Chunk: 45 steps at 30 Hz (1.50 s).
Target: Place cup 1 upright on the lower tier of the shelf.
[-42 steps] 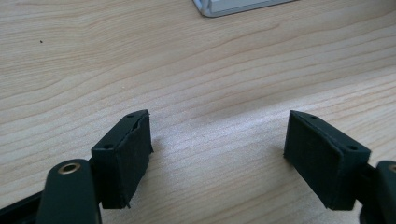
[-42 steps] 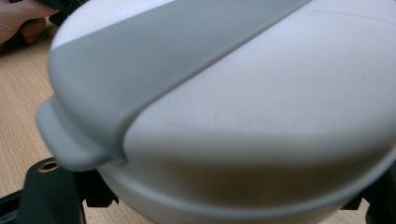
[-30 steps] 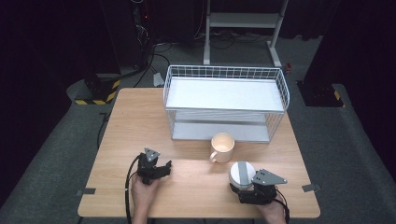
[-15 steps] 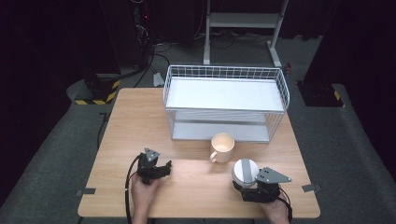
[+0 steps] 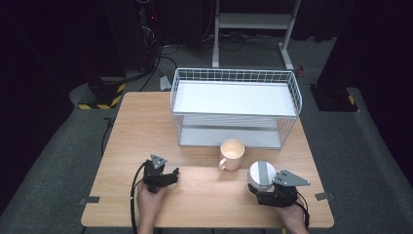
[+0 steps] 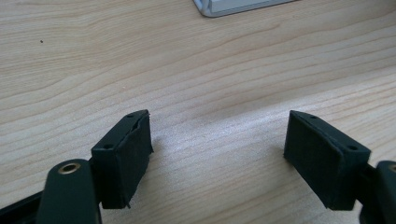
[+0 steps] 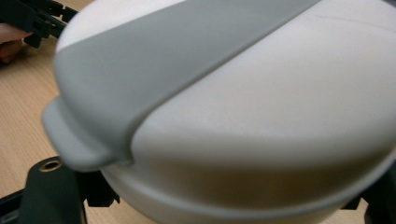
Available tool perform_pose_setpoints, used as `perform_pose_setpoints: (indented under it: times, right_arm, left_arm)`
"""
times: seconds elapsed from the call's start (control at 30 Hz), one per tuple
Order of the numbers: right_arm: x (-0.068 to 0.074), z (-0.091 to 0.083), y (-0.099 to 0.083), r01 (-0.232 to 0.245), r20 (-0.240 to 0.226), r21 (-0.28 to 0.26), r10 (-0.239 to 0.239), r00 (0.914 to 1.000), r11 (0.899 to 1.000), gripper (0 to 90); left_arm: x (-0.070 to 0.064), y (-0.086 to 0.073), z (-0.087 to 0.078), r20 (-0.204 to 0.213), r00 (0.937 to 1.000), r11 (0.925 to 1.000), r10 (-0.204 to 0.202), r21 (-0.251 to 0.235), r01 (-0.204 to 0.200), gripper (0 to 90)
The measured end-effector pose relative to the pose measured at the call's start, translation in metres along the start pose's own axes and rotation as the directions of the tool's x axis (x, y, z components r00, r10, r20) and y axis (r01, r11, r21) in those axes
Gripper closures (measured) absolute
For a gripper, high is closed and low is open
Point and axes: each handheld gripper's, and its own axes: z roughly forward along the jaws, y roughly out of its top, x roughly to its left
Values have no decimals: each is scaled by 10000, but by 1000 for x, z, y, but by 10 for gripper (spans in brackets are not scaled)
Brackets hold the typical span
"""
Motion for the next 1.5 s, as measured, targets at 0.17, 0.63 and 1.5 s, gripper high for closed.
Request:
perform_pose_setpoints:
  times: [0.17, 0.63, 1.5]
  right_arm:
    - [-7, 0, 5, -135, 89, -31, 135, 9999, 9999, 184]
    - [-36, 11, 21, -844, 659, -11, 843, 9943, 9964, 184]
    - [-71, 47, 45, -1220, 1637, 226, 1167, 9796, 9923, 185]
  left_arm:
    - [0, 0, 0, -1, 10000, 10000, 12, -6, -12, 232]
    - [0, 0, 0, -11, 10000, 10000, 37, 9, -37, 232]
    - [0, 0, 0, -16, 10000, 10000, 22, 10, -22, 232]
